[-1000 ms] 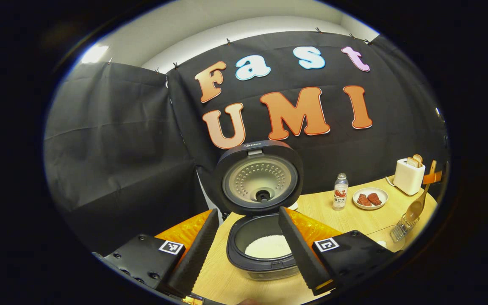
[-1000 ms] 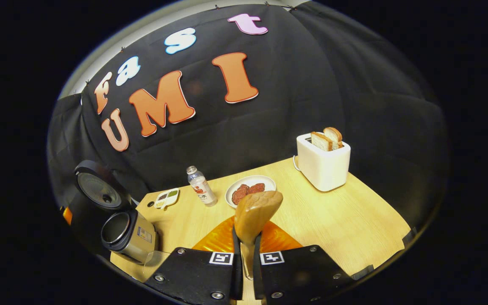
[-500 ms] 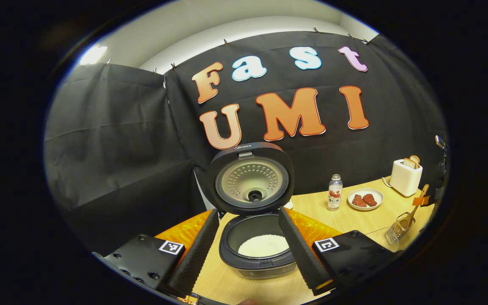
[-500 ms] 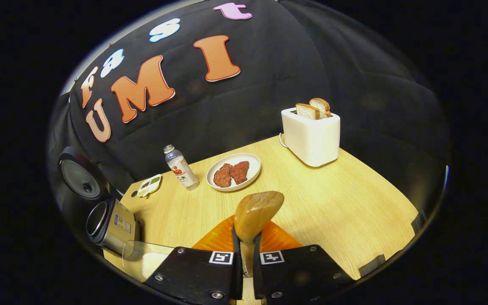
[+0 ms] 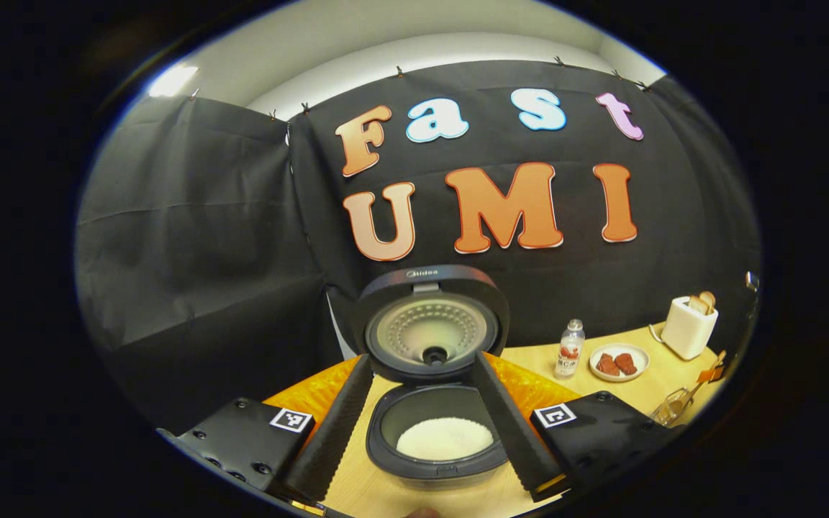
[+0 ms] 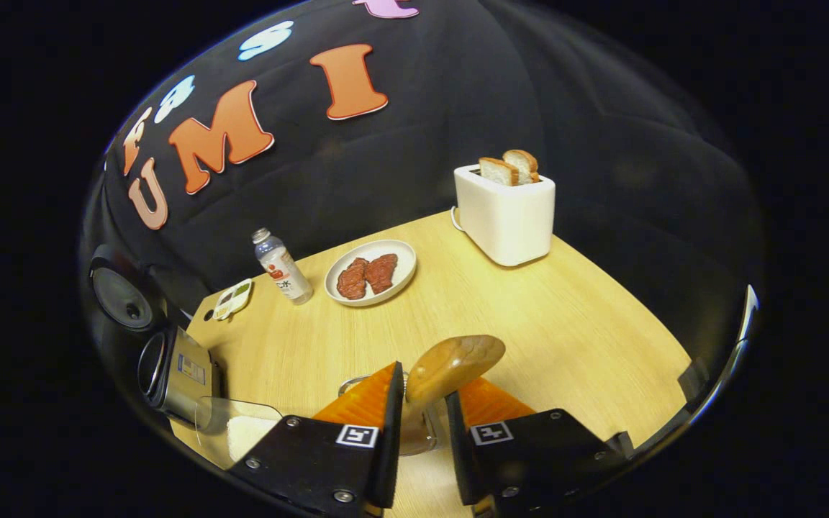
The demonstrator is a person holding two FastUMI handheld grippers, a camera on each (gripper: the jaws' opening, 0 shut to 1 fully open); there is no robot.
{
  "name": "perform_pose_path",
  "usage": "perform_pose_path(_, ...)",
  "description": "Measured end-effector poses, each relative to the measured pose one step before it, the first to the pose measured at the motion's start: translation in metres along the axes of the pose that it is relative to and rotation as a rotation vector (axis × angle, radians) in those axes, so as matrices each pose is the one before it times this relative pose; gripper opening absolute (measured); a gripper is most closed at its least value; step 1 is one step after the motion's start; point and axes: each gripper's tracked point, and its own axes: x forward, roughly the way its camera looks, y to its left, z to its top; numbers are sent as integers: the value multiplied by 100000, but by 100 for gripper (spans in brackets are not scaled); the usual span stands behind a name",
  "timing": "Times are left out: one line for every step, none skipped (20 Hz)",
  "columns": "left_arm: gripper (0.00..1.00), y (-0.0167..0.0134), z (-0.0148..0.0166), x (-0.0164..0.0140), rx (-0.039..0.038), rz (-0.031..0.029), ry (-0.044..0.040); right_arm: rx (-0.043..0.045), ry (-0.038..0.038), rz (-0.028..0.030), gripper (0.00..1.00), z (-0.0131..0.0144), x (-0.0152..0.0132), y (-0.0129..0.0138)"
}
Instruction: Close the left gripper, press the button to open the rice cooker; take a wooden spoon from the chopstick holder with the right hand, scoop a spoonful of rice and pour it into the rice cooker, then put the wooden spoon back into the chopstick holder.
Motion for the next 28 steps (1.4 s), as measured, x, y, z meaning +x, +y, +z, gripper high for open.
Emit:
perform_pose_path(96,-141,761,556,-2107,-112,-639,304,-223,-571,37,430,-565,-268)
perform_pose_path(96,-342,892,627,-2494,-1062,-1053,-135,-1076,-334,48,598,-547,-167)
perform_pose_path(96,-298,774,504,-2156,-613,-845,-790,-1510,-828,47,776,-470,-246)
perform_pose_path(96,-33,977,543,-1576,-139,-1677,-1283,-1562,-764,64,718,-456,-120)
perform_pose_path(96,44,1230,668,-1786,-54,-1484,-1288,-2303,-249,69,1009,-600,154)
perform_pose_path(98,-70,1367,569,-1468,-704,-2453,-1250,-1939,180,76,992,-434,386)
perform_pose_path(99,227,1257,1025,-1181,562,-1054,-1145,-1693,315,78,932,-545,148)
perform_pose_path(100,201,791,1470,-1592,-189,135,-827,-1748,327,82,888,-476,284)
perform_pose_path(88,14,1208,1455,-1865,3,-434,-394,-1984,399,84,864,-474,318)
perform_pose_path(88,479,1162,1510,-1765,1991,-602,-422,-1630,620,86,774,-380,482)
perform_pose_path(89,-142,796,1513,-1368,-234,-748,-569,-1292,599,87,545,-363,391)
perform_pose_path(89,-400,127,1736,727,332,998,-691,-912,221,88,463,-188,399)
perform_pose_path(93,-167,-616,1778,1867,1389,4078,-628,-403,795,89,353,-147,449)
perform_pose_path(92,-480,-894,1632,1089,516,3448,-517,9,318,89,220,-187,365)
perform_pose_path(94,-233,-1083,1305,2195,1443,4297,-583,-3,594,89,183,-181,352)
perform_pose_path(94,311,-1031,1045,1606,2748,3212,-823,-5,-19,90,67,-182,302)
perform_pose_path(92,91,-1093,920,28,1218,3565,-841,175,75,90,63,-89,177)
perform_pose_path(94,-158,-1101,809,-776,714,4073,-716,553,59,90,-74,-205,260)
perform_pose_path(92,93,-1098,702,-635,931,4243,-937,477,-2,90,-14,-245,118)
perform_pose_path(93,708,-874,482,950,3179,2820,-618,414,-50,90,-48,-135,173)
perform_pose_path(93,266,-127,369,1602,976,131,-174,156,-223,90,34,-112,76)
perform_pose_path(94,194,-460,107,3092,1783,1398,354,118,397,90,17,-179,259)
perform_pose_path(94,152,-509,78,2344,284,3113,368,409,192,90,-207,-62,307)
perform_pose_path(94,-69,21,-411,-311,-377,-371,152,206,531,90,-128,-87,313)
perform_pose_path(94,-30,-599,-367,566,-249,1316,-338,-56,350,90,-82,-42,316)
perform_pose_path(94,46,-120,-284,-168,9,-237,-439,-294,303,90,-19,-37,303)
perform_pose_path(94,43,-439,-196,140,156,728,-469,14,1004,90,-81,-86,499)
perform_pose_path(98,7,-681,-437,123,150,1190,-505,160,718,90,-86,-28,431)
